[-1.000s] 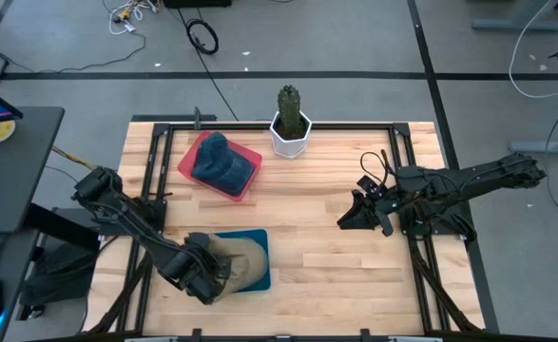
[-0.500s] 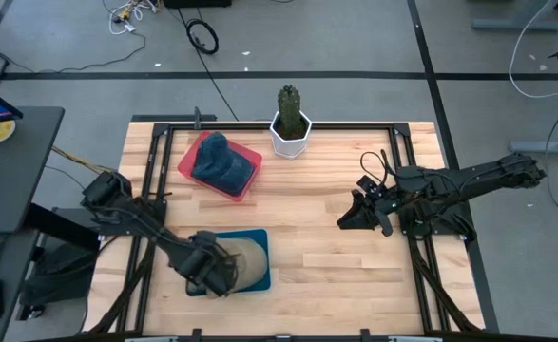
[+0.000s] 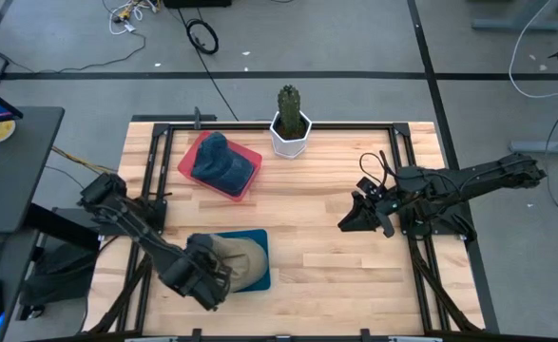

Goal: Pick & Place hat
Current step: Return to Home Position

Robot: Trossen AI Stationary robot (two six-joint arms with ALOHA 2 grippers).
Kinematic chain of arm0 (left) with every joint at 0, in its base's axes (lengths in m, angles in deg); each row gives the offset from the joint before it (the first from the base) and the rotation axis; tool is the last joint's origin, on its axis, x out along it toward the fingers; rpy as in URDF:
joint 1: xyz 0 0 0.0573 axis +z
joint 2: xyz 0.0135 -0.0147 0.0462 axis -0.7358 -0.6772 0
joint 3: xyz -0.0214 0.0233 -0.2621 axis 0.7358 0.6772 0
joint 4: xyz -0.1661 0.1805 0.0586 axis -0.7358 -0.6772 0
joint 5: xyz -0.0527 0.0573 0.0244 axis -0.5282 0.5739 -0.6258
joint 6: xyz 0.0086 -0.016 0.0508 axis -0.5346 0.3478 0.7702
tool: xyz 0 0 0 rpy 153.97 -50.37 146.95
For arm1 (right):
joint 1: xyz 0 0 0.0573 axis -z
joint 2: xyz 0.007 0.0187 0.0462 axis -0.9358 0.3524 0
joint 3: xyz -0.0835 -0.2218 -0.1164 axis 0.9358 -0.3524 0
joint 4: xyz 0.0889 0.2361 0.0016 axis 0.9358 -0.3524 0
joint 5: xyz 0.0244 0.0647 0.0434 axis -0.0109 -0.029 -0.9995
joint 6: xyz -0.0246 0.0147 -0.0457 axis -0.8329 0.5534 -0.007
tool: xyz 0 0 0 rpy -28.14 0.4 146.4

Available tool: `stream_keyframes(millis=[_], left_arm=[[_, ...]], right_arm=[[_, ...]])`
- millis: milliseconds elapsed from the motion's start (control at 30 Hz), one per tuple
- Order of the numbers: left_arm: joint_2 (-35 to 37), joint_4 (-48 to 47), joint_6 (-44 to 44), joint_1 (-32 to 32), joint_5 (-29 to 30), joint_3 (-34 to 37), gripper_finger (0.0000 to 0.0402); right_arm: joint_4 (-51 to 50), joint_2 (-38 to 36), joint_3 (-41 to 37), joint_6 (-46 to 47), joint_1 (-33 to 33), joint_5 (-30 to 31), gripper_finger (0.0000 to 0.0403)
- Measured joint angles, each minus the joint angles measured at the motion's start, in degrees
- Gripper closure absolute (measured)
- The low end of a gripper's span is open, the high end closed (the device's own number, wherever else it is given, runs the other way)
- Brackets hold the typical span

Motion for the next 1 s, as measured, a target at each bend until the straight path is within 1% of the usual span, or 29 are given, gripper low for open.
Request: stream_keyframes(millis=[133,200,233,333,433,533,633,700,733,800,900,1000], left_arm=[[0.0,-6.5,-1.6,-1.7,0.4,-4.6,0.0284],[0.0,-9.1,-1.8,-2.7,2.8,-7.3,0.0284],[0.0,-10.2,-1.7,-3.2,5.1,-8.7,0.0284],[0.1,-11.7,-1.0,-4.6,15.7,-12.6,0.029],[0.7,-11.8,2.9,-5.2,29.0,-15.2,0.0306],[0.9,-11.7,8.0,-4.8,40.8,-17.0,0.0331],[0.8,-10.6,14.2,-4.0,51.0,-17.9,0.0361],[0.8,-8.6,18.9,-3.1,57.2,-18.0,0.0384],[0.8,-7.3,21.0,-2.6,59.5,-18.0,0.0393],[0.8,-4.6,26.5,-1.3,62.1,-18.0,0.0396],[0.8,1.5,36.1,1.0,62.4,-18.0,0.0398],[0.8,10.3,48.3,3.6,61.8,-18.0,0.0398]], right_arm=[[0.0,0.0,0.0,0.1,0.0,-0.4,0.0305],[0.0,0.0,0.0,0.2,0.0,-0.4,0.0305],[0.0,0.0,0.0,0.2,0.0,-0.5,0.0305],[0.0,0.0,0.0,0.2,0.0,-1.1,0.0305],[0.2,-0.2,0.0,1.5,0.0,-2.2,0.0305],[0.4,-1.0,0.0,3.1,0.0,-2.2,0.0306],[0.5,-1.9,0.0,3.7,0.0,-1.8,0.0317],[1.3,-2.4,0.0,4.5,0.0,-1.8,0.0328],[1.7,-2.6,0.0,4.9,0.0,-1.8,0.0336],[2.7,-3.1,0.0,5.6,0.0,-1.8,0.0356],[3.7,-4.1,0.0,6.2,0.0,-1.8,0.0391],[4.0,-5.2,0.0,6.9,0.0,-1.6,0.0396]])
